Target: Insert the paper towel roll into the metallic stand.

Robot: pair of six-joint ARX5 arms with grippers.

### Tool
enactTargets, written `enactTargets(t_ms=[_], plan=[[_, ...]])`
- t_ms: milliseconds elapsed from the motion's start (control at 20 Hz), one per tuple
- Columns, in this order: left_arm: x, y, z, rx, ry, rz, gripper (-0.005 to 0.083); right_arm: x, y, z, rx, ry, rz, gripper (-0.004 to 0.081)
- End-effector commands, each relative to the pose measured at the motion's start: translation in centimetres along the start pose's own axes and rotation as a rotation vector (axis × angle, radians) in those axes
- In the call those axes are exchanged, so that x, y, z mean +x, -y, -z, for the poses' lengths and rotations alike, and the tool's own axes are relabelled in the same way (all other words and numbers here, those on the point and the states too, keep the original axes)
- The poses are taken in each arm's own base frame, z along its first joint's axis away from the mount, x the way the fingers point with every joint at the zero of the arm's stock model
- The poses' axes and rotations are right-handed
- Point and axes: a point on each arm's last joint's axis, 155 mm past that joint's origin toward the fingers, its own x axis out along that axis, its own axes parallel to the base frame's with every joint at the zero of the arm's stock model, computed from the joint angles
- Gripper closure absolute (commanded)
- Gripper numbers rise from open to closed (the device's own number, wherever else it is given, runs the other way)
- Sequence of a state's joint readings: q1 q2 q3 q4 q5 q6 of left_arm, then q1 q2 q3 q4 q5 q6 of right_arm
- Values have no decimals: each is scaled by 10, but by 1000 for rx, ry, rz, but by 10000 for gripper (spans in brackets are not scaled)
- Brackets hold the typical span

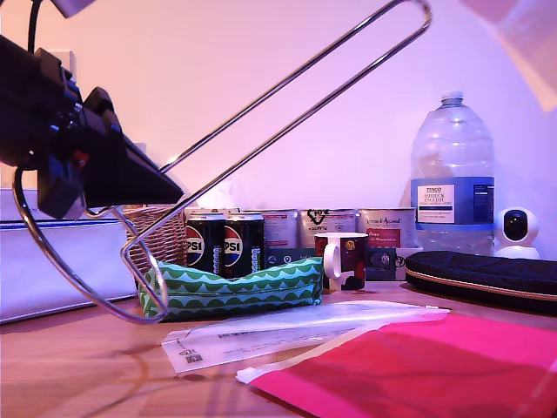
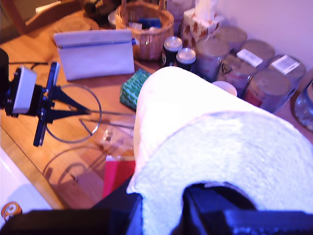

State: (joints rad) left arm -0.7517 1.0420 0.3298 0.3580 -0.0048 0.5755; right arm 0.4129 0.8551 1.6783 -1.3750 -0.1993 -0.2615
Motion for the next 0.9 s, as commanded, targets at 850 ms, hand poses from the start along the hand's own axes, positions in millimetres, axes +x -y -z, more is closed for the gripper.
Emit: enactTargets(t_ms=[850], plan=[[-7, -41, -37, -41, 175, -74, 797, -3, -15, -20, 31, 53, -93, 781]])
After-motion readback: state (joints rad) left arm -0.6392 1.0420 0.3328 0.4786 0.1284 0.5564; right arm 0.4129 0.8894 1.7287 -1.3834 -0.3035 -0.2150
